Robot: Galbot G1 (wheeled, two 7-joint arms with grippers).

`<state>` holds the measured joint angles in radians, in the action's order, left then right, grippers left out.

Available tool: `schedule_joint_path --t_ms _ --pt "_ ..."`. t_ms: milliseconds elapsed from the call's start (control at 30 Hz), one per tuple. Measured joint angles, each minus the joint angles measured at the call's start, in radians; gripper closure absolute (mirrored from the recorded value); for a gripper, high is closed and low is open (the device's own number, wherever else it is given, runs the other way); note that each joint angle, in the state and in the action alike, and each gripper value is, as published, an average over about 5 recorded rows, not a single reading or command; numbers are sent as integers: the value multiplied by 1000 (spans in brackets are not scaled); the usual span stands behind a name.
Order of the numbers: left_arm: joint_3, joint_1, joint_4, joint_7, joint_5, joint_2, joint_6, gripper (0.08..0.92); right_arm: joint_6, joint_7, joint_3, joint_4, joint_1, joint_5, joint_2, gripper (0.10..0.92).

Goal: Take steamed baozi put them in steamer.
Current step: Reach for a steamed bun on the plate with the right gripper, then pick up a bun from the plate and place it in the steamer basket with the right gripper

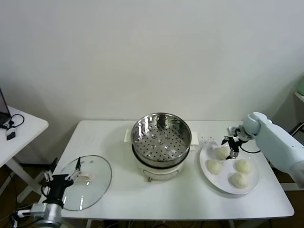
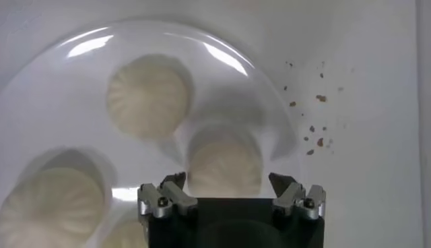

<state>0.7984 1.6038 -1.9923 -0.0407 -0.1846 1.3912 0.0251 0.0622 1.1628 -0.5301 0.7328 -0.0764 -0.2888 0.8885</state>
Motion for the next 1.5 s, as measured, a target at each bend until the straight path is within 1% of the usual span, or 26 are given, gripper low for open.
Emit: schedule_joint_path --t_ms 367,467,633,967,1267,1500 --pt "0 -1 2 2 0 0 -1 177 7 9 21 -22 -6 -30 19 203" --pt "1 1 2 3 0 0 -1 177 8 10 26 -25 -7 -34 22 222" --pt "2 2 1 4 0 2 -1 177 10 11 35 -26 -11 -38 23 281" --pt "2 3 2 6 -1 3 -1 177 13 20 38 -8 -6 -36 10 301" --pt "7 4 0 6 -3 3 -1 177 29 35 -19 69 49 -4 -35 313" --pt "13 10 -7 3 -4 1 -5 177 80 50 -119 155 174 18 -73 321"
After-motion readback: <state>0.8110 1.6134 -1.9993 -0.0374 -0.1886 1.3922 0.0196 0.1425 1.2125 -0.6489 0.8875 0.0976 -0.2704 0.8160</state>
